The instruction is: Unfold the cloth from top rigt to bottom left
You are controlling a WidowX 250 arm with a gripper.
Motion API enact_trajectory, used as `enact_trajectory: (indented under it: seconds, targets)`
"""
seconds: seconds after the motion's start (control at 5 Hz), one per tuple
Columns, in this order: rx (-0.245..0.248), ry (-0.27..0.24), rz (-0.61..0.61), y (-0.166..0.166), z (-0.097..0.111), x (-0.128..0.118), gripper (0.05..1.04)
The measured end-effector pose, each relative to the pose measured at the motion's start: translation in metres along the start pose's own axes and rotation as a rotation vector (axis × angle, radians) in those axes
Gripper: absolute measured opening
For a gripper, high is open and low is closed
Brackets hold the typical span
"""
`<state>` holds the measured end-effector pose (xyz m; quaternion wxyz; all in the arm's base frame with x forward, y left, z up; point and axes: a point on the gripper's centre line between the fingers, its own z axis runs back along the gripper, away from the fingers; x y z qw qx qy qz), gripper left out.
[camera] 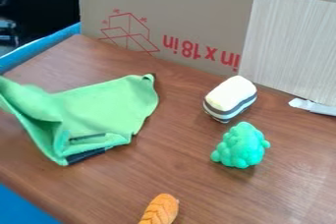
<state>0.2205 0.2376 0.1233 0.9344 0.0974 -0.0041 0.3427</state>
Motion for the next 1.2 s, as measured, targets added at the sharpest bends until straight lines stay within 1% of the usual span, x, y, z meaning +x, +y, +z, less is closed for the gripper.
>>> enact_trajectory:
  seconds: [0.2, 0.4, 0.6, 0.8, 1.0, 1.2]
  targets:
    - [0.101, 0.024, 0.118, 0.012, -0.002, -0.003, 0.212]
    - [0.166, 0.082, 0.228, 0.011, -0.006, -0.006, 0.429]
    - [0.191, 0.102, 0.264, 0.011, -0.002, -0.010, 0.758]
    - [0.194, 0.065, 0.287, 0.014, 0.011, -0.010, 0.987]
    - [0.112, -0.019, 0.185, -0.003, 0.031, -0.014, 1.001]
    - [0.007, -0.124, -0.019, -0.052, 0.047, -0.028, 1.001]
